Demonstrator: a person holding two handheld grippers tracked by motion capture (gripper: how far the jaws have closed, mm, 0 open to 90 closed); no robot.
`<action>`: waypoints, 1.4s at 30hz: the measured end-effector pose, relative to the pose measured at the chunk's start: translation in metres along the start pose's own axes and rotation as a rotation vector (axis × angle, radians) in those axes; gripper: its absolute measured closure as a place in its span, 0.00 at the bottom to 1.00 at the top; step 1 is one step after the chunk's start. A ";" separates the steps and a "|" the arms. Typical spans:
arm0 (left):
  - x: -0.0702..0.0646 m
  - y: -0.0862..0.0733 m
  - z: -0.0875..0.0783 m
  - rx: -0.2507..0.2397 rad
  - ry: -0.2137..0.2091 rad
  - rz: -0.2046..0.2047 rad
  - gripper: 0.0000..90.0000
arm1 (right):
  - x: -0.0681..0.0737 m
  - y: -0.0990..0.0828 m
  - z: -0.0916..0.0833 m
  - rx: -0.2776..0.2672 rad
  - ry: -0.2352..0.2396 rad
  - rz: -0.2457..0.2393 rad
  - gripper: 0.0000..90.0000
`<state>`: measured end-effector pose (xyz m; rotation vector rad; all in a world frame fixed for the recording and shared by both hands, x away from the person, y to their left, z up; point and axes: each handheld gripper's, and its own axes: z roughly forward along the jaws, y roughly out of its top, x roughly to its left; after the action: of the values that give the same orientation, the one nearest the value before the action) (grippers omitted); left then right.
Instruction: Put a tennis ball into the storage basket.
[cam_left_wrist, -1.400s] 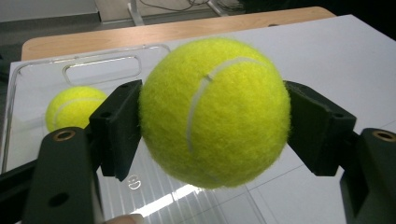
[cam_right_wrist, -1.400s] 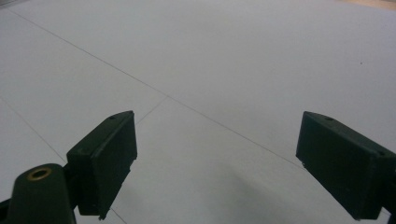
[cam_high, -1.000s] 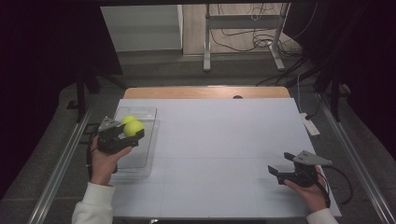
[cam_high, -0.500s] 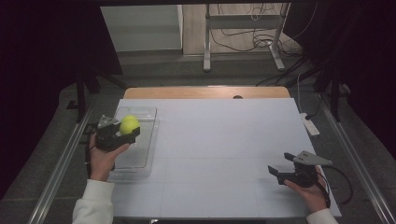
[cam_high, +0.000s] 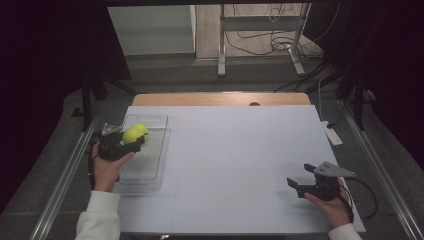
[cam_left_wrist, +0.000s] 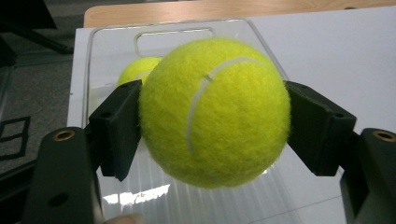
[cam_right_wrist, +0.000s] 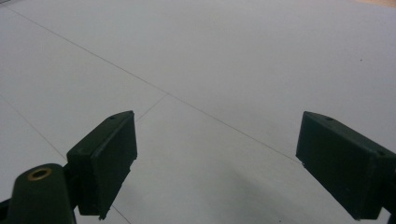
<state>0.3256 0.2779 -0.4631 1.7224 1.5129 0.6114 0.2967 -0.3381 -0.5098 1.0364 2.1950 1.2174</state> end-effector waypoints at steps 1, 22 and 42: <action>0.001 0.000 0.001 0.003 0.003 -0.003 0.29 | 0.000 0.000 0.000 0.001 0.000 -0.002 0.14; 0.011 0.004 0.016 0.100 0.062 0.017 0.29 | 0.000 -0.001 0.000 0.007 0.000 -0.002 0.14; 0.011 0.010 0.029 0.258 0.102 0.083 0.29 | 0.000 -0.001 0.001 0.010 0.000 0.002 0.14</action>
<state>0.3558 0.2817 -0.4743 1.9836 1.6571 0.5738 0.2971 -0.3383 -0.5114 1.0425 2.2032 1.2082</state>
